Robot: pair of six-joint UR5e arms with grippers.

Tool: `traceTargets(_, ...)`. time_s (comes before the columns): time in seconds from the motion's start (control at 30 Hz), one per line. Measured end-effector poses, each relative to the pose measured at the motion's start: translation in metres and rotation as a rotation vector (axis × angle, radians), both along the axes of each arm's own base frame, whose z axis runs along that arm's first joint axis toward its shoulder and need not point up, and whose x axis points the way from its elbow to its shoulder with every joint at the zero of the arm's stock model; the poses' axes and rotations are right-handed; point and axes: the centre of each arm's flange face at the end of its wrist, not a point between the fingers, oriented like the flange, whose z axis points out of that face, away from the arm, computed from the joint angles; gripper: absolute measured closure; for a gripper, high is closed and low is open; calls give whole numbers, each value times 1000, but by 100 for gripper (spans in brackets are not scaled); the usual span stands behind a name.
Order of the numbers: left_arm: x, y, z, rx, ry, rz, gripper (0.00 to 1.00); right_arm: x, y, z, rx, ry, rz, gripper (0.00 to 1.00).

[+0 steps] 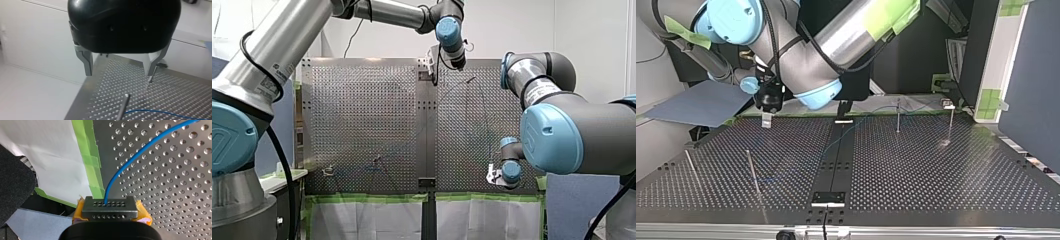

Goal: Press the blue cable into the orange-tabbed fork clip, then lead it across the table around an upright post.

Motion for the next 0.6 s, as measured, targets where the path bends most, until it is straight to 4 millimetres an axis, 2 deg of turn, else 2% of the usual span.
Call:
traceTargets(0.3, -2, 23, 21, -128, -27, 2, 0, 2, 0, 0, -1, 0, 3, 100)
traceTargets(0.6, -21, 33, 39, -264, -45, -69, 0, 7, 1, 2, 1, 9, 14, 100)
